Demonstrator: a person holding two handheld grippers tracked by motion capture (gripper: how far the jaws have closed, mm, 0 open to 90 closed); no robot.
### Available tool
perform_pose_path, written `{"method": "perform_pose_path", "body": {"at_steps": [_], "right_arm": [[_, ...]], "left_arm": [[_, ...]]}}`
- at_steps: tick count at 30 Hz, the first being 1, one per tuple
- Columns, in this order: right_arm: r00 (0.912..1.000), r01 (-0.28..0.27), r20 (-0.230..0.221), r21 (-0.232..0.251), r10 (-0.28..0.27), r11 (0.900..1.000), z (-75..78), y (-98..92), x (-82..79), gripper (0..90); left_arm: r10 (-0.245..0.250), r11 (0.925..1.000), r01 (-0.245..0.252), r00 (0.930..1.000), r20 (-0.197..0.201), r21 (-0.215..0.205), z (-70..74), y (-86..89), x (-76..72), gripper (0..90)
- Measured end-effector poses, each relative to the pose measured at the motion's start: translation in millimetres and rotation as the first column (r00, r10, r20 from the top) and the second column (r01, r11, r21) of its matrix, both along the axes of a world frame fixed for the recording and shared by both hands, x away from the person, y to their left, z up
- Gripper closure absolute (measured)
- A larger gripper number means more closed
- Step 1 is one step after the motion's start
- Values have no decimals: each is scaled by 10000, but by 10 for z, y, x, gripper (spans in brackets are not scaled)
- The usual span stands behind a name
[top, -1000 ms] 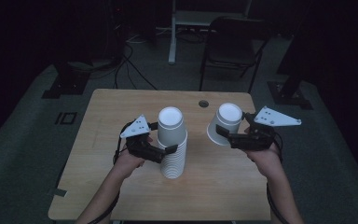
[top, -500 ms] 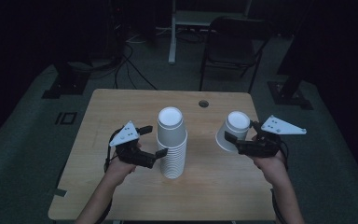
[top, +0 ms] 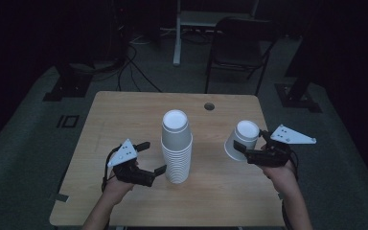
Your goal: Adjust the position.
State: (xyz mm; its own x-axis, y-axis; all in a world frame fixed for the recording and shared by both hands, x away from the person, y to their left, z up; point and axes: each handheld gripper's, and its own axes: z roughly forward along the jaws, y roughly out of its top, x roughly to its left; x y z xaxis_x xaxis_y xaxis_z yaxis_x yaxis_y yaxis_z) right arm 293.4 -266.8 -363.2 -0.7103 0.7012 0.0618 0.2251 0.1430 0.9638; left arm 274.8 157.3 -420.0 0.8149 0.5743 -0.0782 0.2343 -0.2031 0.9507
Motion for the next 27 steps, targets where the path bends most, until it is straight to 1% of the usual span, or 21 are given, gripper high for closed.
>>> {"method": "perform_pose_path", "body": {"at_steps": [1, 3, 5, 6, 8, 9, 10, 11, 14, 16, 17, 18, 21, 22, 24, 26, 27], "right_arm": [[10000, 26, -15, 7, -26, 10000, -9, -4, -4, 193], [10000, -15, -66, 124, 16, 9999, -23, -20, -7, 193], [10000, 6, -74, 182, -5, 9998, -30, -28, -16, 193], [10000, -13, -74, 173, 14, 9999, -32, -32, -18, 193], [10000, 41, -70, 115, -40, 9999, -34, -33, -23, 193], [10000, 48, -52, 78, -48, 10000, -33, -35, -27, 193], [10000, 48, -52, 78, -48, 10000, -33, -35, -27, 193], [10000, 47, -41, 53, -47, 10000, -33, -40, -42, 193], [10000, 54, -37, 59, -53, 10000, -36, -48, -57, 193], [10000, 51, -15, 41, -51, 10000, -37, -54, -65, 193], [10000, 57, -16, 49, -57, 10000, -37, -56, -71, 193], [10000, 62, -7, 56, -62, 10000, -36, -59, -78, 193], [10000, 27, 27, 25, -27, 10000, -34, -60, -94, 193], [10000, -1, 21, 0, 1, 10000, -34, -58, -95, 193], [10000, -23, -2, 37, 23, 10000, -31, -57, -98, 193], [10000, -34, 48, 51, 33, 10000, -24, -59, -100, 193], [10000, -43, 33, 85, 43, 10000, -19, -60, -103, 193]], "left_arm": [[-72, 10000, 72, 10000, -43, -21, -21, -6, -28, 4], [-160, 9998, 162, 9998, -131, 135, -64, -16, -79, 5], [-173, 9998, 174, 9996, -206, 50, -106, -24, -126, 5], [-366, 9993, 367, 9990, -273, 46, -124, -34, -149, 5], [-516, 9985, 521, 9982, -290, 168, -158, -75, -209, 5], [-642, 9978, 647, 9974, -325, 144, -167, -89, -227, 5], [-642, 9978, 647, 9974, -325, 144, -167, -89, -227, 5], [-694, 9975, 697, 9973, -239, 132, -179, -132, -284, 5], [-1024, 9947, 1026, 9945, -242, 97, -173, -199, -344, 5], [-1152, 9931, 1155, 9932, -142, 215, -162, -252, -377, 5], [-1287, 9914, 1290, 9915, -181, 197, -158, -281, -387, 6], [-1304, 9911, 1309, 9913, -180, 248, -153, -309, -395, 6], [-1556, 9876, 1560, 9876, -211, 189, -143, -404, -417, 14], [-1700, 9852, 1704, 9853, -193, 180, -141, -438, -420, 14], [-1770, 9837, 1774, 9841, -152, 278, -137, -501, -427, 14], [-2038, 9788, 2042, 9785, -324, 120, -138, -552, -422, 14], [-2106, 9773, 2112, 9771, -297, 160, -139, -583, -426, 14]]}}
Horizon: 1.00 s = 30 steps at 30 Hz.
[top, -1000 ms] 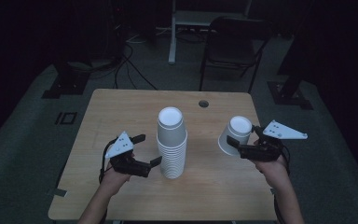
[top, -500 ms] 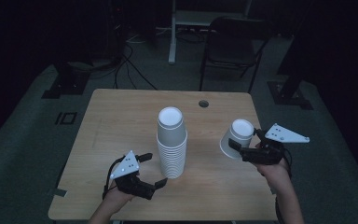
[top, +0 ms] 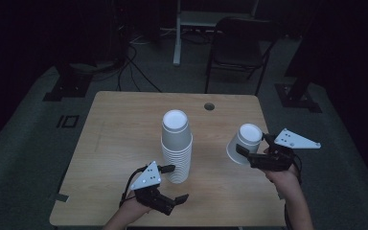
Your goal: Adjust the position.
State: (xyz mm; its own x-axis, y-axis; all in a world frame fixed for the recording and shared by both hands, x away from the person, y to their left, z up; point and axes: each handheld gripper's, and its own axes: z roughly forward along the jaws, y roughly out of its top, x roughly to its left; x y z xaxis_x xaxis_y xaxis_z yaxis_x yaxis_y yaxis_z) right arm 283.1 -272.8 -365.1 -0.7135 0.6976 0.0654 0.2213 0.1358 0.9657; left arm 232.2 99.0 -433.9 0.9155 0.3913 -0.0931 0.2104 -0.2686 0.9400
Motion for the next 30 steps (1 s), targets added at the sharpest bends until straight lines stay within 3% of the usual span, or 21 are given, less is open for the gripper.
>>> {"method": "perform_pose_path", "body": {"at_steps": [4, 13, 14, 17, 30], "right_arm": [[10000, -25, 37, -2, 25, 10000, 17, -6, -13, 193], [9997, -198, 154, 34, 198, 9998, 52, 11, -63, 193], [9996, -226, 176, 27, 226, 9997, 56, 16, -69, 193], [9992, -328, 234, 12, 328, 9995, 66, 35, -103, 193], [9975, -592, 385, -114, 596, 9982, 121, 90, -194, 193]], "left_arm": [[-456, 9975, 448, 9989, 127, 544, -16, -120, -12, 14], [-1144, 9926, 1148, 9934, -112, 401, -51, -346, 8, 14], [-1512, 9876, 1513, 9885, -66, 412, -44, -402, 17, 14], [-1818, 9829, 1822, 9832, -164, 249, -42, -481, 27, 14], [-1967, 9805, 1966, 9801, -272, -76, -25, -968, 91, 14]]}}
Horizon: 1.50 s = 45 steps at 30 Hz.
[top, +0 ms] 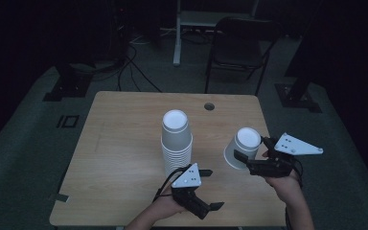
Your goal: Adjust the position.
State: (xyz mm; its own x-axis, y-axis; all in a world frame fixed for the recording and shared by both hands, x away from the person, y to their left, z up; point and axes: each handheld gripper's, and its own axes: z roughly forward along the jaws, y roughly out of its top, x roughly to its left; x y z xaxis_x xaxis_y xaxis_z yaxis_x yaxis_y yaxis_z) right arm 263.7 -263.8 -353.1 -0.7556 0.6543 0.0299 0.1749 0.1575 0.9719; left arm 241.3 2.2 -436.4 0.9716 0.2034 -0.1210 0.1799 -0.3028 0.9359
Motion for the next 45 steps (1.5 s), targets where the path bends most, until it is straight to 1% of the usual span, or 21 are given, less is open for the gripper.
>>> {"method": "perform_pose_path", "body": {"at_steps": [2, 4, 7, 9, 11, 12, 13, 16, 17, 19, 21, 25, 27, 29, 31, 33, 36, 38, 40, 42, 45], "right_arm": [[10000, -37, 65, 31, 36, 10000, 23, 3, -16, 193], [9999, -82, 97, 42, 82, 10000, 36, 7, -27, 193], [9998, -172, 111, 113, 170, 9998, 50, 10, -39, 193], [9995, -263, 182, 103, 261, 9996, 70, 31, -67, 193], [9993, -297, 247, 21, 297, 9996, 72, 48, -77, 193], [9992, -305, 259, -23, 305, 9995, 70, 54, -79, 193], [9993, -297, 245, -13, 298, 9996, 67, 56, -81, 193], [9992, -320, 219, -58, 321, 9995, 53, 49, -85, 193], [9993, -313, 211, -47, 314, 9995, 47, 40, -83, 193], [9993, -325, 155, -62, 326, 9995, 33, 13, -72, 193], [9993, -378, 44, 235, 377, 9990, 28, -29, -60, 192], [9993, -356, 81, 315, 354, 9989, 42, -57, -75, 192], [9990, -443, 58, 340, 442, 9984, 47, -62, -79, 192], [9985, -555, 10, 478, 555, 9973, 51, -73, -84, 193], [9979, -654, 7, 531, 655, 9964, 54, -77, -91, 192], [9969, -785, 17, 555, 785, 9954, 54, -87, -94, 192], [9952, -978, -26, 618, 981, 9933, 54, -101, -98, 192], [9942, -1071, -61, 675, 1077, 9920, 56, -109, -105, 192], [9937, -1113, -48, 686, 1119, 9914, 60, -116, -110, 192], [9932, -1150, -79, 735, 1159, 9906, 63, -131, -115, 191], [9884, -1477, -191, 1026, 1504, 9837, 58, -163, -115, 185]], "left_arm": [[-30, 9999, 30, 10000, -2, -155, 1, -80, 17, 14], [-15, 9989, 3, 9997, -237, -474, 0, -145, 54, 14], [65, 9984, -80, 9996, -268, -554, -5, -207, 97, 37], [205, 9946, -256, 9985, -514, -1001, 10, -274, 178, 53], [317, 9918, -380, 9981, -529, -1224, 40, -296, 215, 70], [281, 9897, -355, 9981, -547, -1390, 56, -294, 232, 80], [261, 9864, -348, 9981, -561, -1606, 71, -287, 246, 136], [111, 9774, -276, 9968, -796, -2095, 109, -253, 274, 165], [143, 9754, -299, 9973, -724, -2183, 121, -238, 274, 194], [182, 9747, -310, 9981, -597, -2213, 149, -219, 270, 234], [208, 9746, -311, 9986, -488, -2216, 166, -200, 272, 290], [248, 9726, -337, 9988, -416, -2300, 179, -179, 273, 373], [316, 9696, -417, 9985, -453, -2412, 185, -167, 273, 405], [382, 9684, -459, 9986, -361, -2450, 197, -154, 274, 483], [375, 9655, -468, 9984, -412, -2562, 208, -138, 282, 523], [330, 9578, -491, 9976, -612, -2833, 216, -117, 280, 537], [193, 9516, -441, 9963, -841, -3040, 237, -88, 287, 567], [323, 9534, -546, 9963, -795, -2968, 251, -70, 289, 641], [92, 9466, -400, 9952, -971, -3200, 252, -49, 304, 707], [-160, 9430, -166, 9953, -950, -3323, 256, -33, 298, 766], [-646, 9333, 271, 9936, -931, -3581, 254, -24, 282, 827]]}}
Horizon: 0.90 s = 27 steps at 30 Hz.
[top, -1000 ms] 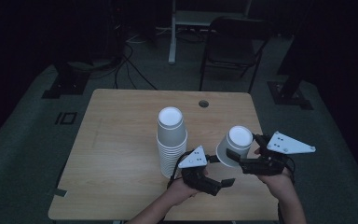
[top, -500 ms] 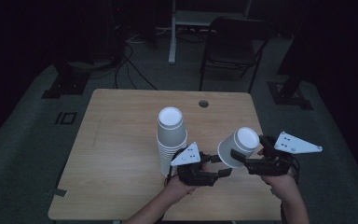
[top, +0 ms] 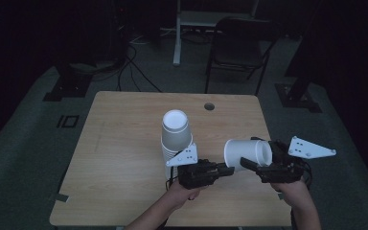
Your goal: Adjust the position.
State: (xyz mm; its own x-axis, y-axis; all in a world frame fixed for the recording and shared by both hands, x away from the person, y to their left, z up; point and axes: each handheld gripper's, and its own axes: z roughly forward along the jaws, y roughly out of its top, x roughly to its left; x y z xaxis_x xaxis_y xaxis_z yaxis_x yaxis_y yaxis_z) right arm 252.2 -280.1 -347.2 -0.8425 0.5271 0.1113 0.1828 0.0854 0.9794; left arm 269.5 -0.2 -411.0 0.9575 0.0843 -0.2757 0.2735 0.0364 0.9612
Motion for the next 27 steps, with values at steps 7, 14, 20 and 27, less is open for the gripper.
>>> {"method": "perform_pose_path", "body": {"at_steps": [7, 14, 20, 27], "right_arm": [[9982, -490, -338, 410, 504, 9980, -4, -17, 17, 168], [9962, -335, -792, 520, 375, 9981, -6, -47, 75, 146], [9972, 98, -748, 383, -69, 9992, 36, -113, 96, 196], [9956, -44, -935, 366, 78, 9993, -28, -167, 74, 216]], "left_arm": [[-632, 9978, 631, 9980, -50, -179, 14, -3, -8, 866], [-829, 9964, 833, 9964, -172, 183, 6, -5, -1, 871], [-742, 9938, 723, 9971, 191, 839, 22, -50, -41, 871], [-662, 9892, 610, 9972, 344, 1335, 38, -65, -71, 871]]}}
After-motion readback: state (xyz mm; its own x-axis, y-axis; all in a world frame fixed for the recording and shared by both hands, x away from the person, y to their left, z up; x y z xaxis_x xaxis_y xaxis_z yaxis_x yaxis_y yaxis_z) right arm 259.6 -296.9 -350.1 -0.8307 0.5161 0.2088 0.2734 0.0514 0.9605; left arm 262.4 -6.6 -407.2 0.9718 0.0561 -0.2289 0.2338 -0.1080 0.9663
